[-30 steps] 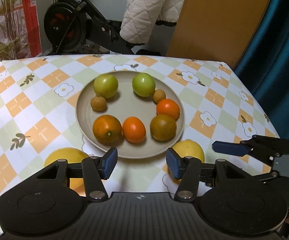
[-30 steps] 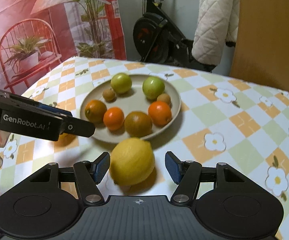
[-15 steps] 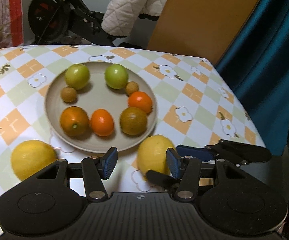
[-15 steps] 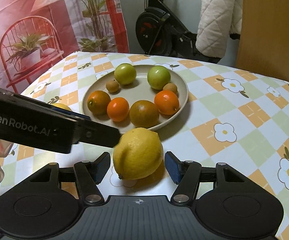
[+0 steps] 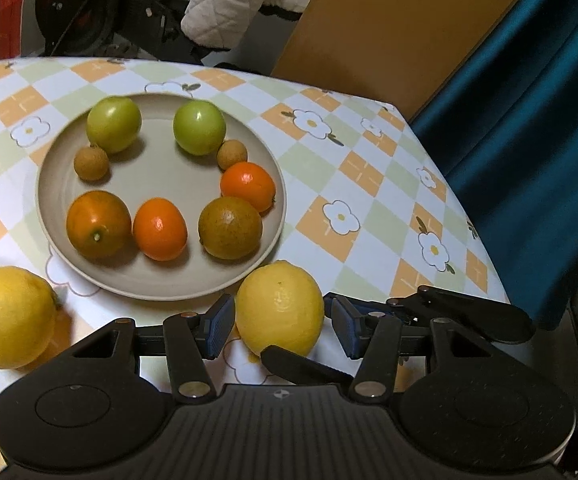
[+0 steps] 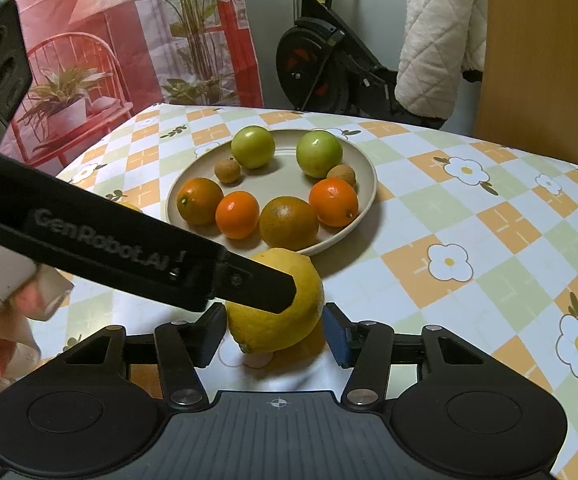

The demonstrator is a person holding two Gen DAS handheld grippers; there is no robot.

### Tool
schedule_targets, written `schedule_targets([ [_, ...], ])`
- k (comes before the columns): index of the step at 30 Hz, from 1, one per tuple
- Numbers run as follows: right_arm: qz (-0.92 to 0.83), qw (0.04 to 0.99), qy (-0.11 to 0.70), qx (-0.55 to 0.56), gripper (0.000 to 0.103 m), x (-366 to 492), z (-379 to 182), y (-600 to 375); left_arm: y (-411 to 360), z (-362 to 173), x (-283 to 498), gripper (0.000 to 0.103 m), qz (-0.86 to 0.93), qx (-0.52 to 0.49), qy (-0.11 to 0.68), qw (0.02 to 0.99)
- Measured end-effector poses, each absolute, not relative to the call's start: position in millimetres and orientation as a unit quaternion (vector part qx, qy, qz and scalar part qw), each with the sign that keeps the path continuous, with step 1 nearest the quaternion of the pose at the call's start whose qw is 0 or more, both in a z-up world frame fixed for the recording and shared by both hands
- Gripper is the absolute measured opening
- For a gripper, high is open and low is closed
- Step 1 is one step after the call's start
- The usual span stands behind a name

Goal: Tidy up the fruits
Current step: 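Grasp a yellow lemon with the left tool while the right tool grasps another, then lift both lemons and carry them over the plate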

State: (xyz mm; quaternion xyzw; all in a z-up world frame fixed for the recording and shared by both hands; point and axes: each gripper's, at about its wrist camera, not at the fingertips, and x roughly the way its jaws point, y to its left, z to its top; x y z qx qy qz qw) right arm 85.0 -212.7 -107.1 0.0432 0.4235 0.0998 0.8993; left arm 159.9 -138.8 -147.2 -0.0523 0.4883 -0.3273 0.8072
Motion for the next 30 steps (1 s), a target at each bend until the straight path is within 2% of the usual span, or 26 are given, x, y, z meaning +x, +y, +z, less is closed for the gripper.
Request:
schedule_targets([
  [15, 0.101, 0.901, 0.420, 0.049, 0.051, 89, -109, -212, -139, -158, 165, 0.054, -0.335, -0.063, 0.493, 0.800],
  [30, 0.119, 0.916, 0.382, 0.025, 0.051, 101, -75, -202, -122, -120, 168, 0.053, -0.336, -0.071, 0.453, 0.822],
])
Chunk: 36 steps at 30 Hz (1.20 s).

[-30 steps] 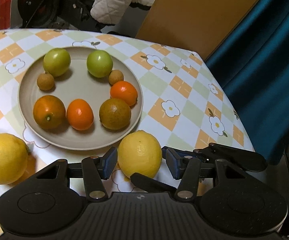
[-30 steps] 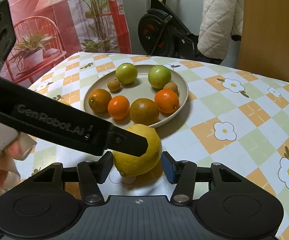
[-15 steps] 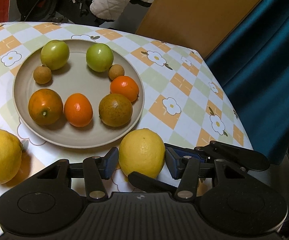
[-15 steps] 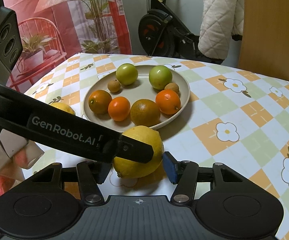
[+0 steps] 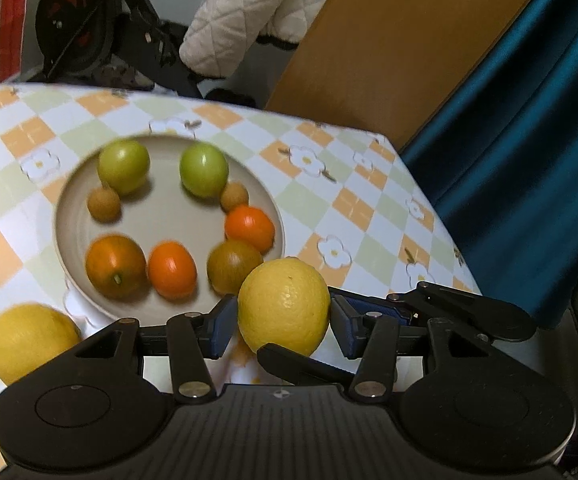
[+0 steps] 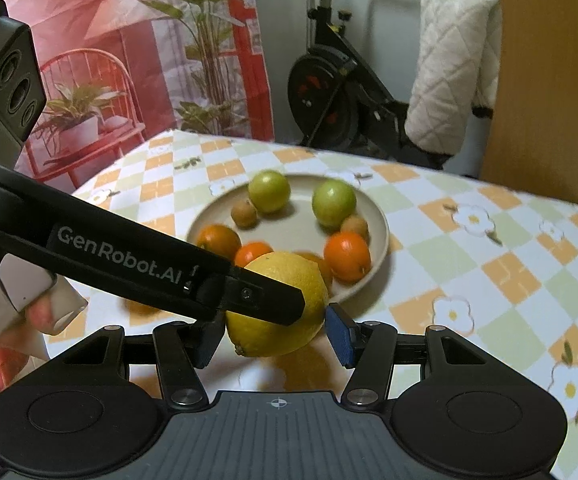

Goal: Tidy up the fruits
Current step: 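Lift both lemons and carry them over the plate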

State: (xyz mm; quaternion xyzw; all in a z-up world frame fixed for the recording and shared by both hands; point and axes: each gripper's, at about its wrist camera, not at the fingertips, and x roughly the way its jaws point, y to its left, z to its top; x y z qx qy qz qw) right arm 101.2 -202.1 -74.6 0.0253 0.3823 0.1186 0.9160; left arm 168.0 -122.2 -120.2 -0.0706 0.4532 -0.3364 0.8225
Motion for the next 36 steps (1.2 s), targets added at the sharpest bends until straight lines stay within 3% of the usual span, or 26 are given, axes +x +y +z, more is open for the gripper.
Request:
schedule_targets([
  [12, 0.153, 0.919, 0.364, -0.001, 0.051, 168, -59, -184, -102, -96, 213, 0.052, -0.308, -0.061, 0.430, 0.847],
  [36, 0.168, 0.894, 0.415, -0.011, 0.048, 231, -100, -168, -94, -141, 267, 0.052, -0.272, -0.067, 0.484, 0.829],
])
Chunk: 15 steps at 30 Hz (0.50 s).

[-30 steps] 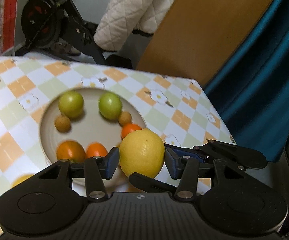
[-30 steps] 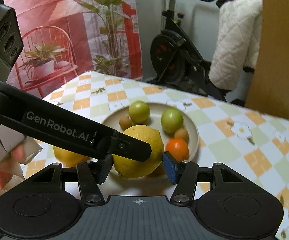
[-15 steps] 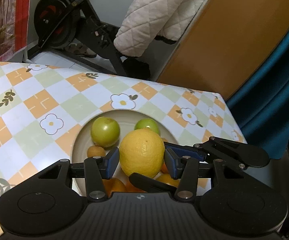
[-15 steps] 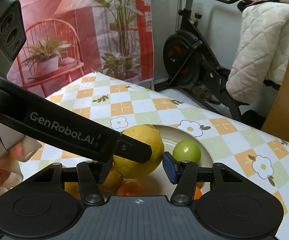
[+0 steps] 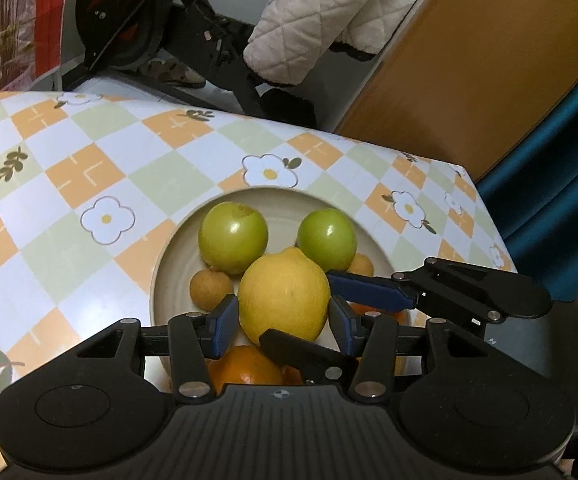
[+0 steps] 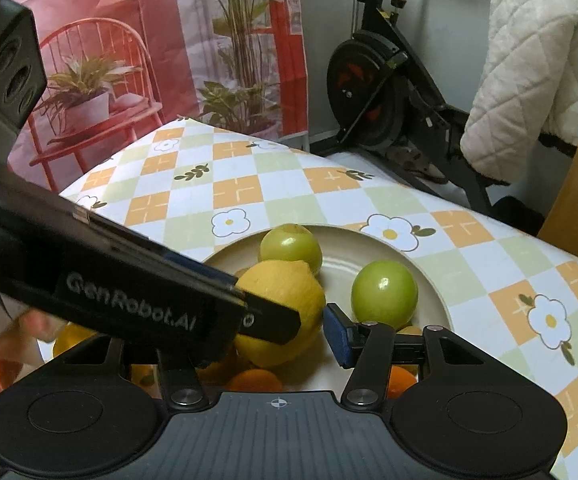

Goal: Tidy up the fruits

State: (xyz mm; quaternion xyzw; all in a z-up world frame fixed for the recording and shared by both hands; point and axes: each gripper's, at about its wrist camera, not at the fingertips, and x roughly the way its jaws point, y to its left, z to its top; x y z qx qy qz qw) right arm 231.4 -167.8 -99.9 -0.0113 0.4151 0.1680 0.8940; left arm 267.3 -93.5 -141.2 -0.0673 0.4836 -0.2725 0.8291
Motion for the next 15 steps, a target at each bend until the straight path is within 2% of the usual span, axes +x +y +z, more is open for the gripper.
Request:
schedule_targets([
  [15, 0.158, 0.897, 0.413, -0.015, 0.049, 233.3, -98.5, -164.4, -85.4, -135.9, 263.8, 0.053, -0.255, -0.075, 0.471, 0.841],
])
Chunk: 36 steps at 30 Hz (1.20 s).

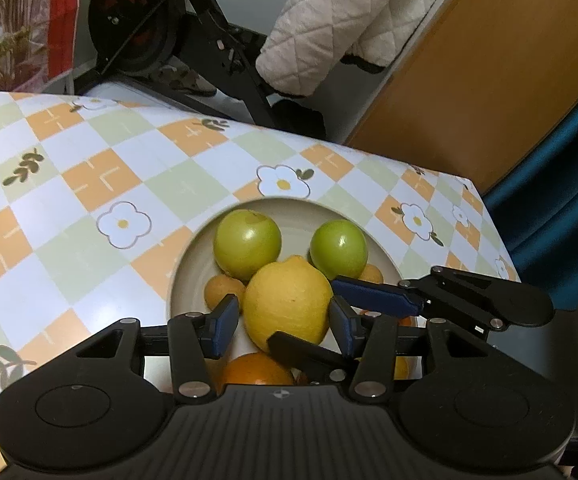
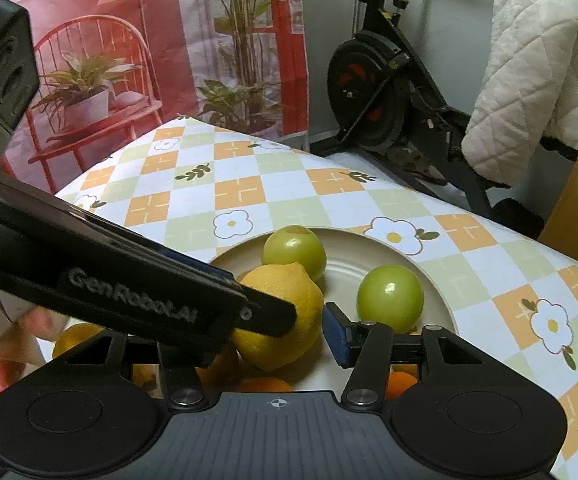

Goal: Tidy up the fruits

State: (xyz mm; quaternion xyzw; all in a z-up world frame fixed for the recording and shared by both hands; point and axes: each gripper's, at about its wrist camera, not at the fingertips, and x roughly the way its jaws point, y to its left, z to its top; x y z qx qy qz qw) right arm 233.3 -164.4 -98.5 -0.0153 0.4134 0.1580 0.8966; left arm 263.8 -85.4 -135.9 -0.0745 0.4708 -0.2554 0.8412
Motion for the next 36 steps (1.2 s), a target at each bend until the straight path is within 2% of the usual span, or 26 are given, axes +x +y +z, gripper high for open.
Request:
schedule_targets([
  [6, 0.140, 0.899, 0.416, -0.011, 0.053, 226, -95, -169, -71, -123, 259, 0.054, -0.245, -0.078, 0.459, 0.850],
  [19, 0.132, 0.908, 0.397, 0.011, 0.053, 189, -72, -163, -22, -94, 229, 0.054, -0.238, -0.041, 0.432, 0.869],
  [36, 0.179, 0.893, 0.412, -0.023, 0.053, 149, -76, -102, 24, -114, 191, 0.054, -0.240, -0.039, 0.454, 0.857],
])
